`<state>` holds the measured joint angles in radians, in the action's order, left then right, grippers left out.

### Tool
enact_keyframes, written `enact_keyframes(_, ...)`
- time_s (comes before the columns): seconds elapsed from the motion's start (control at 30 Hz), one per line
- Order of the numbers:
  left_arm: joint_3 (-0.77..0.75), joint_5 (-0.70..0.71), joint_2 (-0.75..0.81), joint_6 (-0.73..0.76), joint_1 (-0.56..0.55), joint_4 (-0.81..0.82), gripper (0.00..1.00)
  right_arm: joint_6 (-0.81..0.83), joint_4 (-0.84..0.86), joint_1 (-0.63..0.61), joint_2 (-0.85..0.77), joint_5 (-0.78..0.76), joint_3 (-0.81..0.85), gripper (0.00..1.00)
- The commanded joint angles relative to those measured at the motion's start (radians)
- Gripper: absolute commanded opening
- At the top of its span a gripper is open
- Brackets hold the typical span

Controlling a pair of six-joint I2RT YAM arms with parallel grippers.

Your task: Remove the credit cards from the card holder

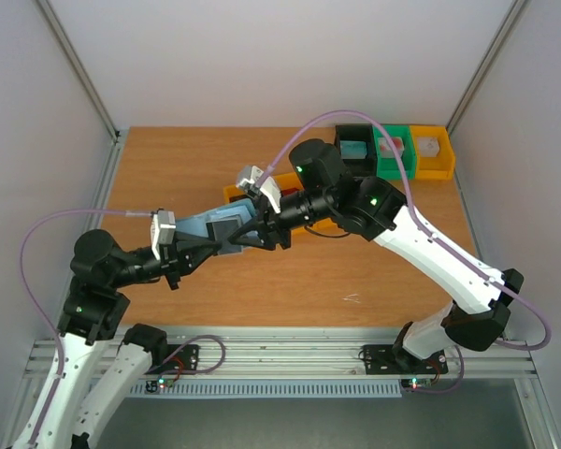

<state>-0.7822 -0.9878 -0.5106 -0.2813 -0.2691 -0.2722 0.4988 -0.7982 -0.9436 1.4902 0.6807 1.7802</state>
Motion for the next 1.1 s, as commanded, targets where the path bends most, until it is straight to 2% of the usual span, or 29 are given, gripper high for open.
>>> enact_keyframes(0.0,-0.001,0.066,0.014,-0.061,0.004,0.093,0.0,-0.058,0.095,0.028,-0.054,0.086,-0.068,0.42)
enact_keyframes(0.07,0.013,0.066,0.012,-0.115,0.004,0.132,0.0,-0.066,0.101,0.029,-0.059,0.103,-0.082,0.4)
enact_keyframes(0.1,0.017,0.063,0.011,-0.127,0.004,0.145,0.0,-0.068,0.101,0.03,-0.059,0.11,-0.087,0.35)
enact_keyframes(0.23,0.018,0.032,0.002,-0.14,0.004,0.166,0.0,-0.082,0.099,0.034,-0.056,0.111,-0.092,0.02)
enact_keyframes(0.3,0.015,0.027,0.002,-0.138,0.005,0.157,0.0,-0.082,0.103,0.037,-0.06,0.112,-0.094,0.01)
enact_keyframes(0.37,0.006,0.043,0.005,-0.143,0.005,0.138,0.16,-0.078,0.103,0.043,-0.067,0.117,-0.096,0.01)
enact_keyframes(0.47,-0.036,0.072,0.004,-0.104,0.007,0.061,0.18,-0.066,0.079,0.057,-0.078,0.134,-0.091,0.01)
enact_keyframes(0.57,-0.043,0.054,-0.002,-0.07,0.011,0.04,0.17,-0.054,0.055,0.061,-0.082,0.152,-0.08,0.01)
enact_keyframes(0.73,-0.018,0.005,-0.02,-0.131,0.012,0.117,0.14,-0.055,0.048,0.061,-0.077,0.168,-0.073,0.01)
enact_keyframes(0.83,-0.015,-0.017,-0.035,-0.147,0.012,0.158,0.01,-0.056,0.046,0.062,-0.071,0.172,-0.069,0.01)
enact_keyframes(1.0,-0.024,-0.002,-0.03,-0.145,0.012,0.115,0.0,-0.045,0.04,0.086,-0.091,0.167,-0.091,0.04)
enact_keyframes(1.07,-0.023,0.002,-0.024,-0.138,0.014,0.107,0.0,-0.05,0.039,0.123,-0.107,0.176,-0.113,0.02)
